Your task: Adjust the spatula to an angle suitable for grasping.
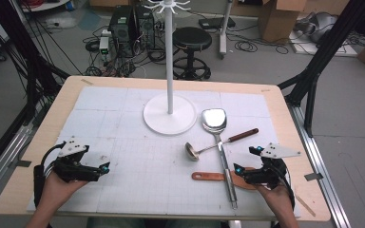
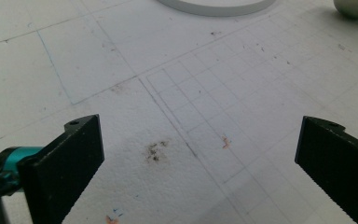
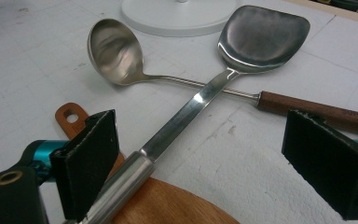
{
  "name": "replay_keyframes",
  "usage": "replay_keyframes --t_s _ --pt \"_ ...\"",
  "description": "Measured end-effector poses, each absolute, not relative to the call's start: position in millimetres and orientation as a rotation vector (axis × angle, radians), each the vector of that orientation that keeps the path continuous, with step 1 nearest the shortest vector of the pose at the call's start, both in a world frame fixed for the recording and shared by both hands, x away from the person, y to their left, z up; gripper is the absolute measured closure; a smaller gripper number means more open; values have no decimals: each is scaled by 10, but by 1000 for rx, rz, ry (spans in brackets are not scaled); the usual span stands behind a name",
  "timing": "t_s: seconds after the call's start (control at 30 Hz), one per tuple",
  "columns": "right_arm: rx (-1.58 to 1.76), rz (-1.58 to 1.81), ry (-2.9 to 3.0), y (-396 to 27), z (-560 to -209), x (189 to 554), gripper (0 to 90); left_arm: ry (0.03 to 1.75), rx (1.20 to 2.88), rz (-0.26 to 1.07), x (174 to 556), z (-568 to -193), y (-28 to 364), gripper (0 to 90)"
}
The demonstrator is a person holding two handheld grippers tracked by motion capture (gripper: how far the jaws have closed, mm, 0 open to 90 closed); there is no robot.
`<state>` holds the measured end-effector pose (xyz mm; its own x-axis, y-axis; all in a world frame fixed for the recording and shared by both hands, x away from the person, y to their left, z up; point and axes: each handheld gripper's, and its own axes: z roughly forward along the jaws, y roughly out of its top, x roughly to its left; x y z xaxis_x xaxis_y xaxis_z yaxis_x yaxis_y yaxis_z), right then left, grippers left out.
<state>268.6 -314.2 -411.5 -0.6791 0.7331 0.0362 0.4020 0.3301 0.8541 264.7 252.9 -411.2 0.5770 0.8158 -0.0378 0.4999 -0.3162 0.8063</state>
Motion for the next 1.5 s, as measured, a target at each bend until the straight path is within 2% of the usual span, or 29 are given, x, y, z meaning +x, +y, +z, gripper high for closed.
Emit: replay_keyframes --t_s 1.3,1.37,1.5 --pt "1016 1338 2259 -3170 -4098 2691 101 1040 1989 486 2659 -4103 2507 17" --pt "999 1327 2278 -3159 -4092 2680 166 1038 1988 484 2659 -4102 2508 17" --pt "969 1331 2303 -3135 -4085 2688 154 1038 1987 484 2660 -4102 2512 17"
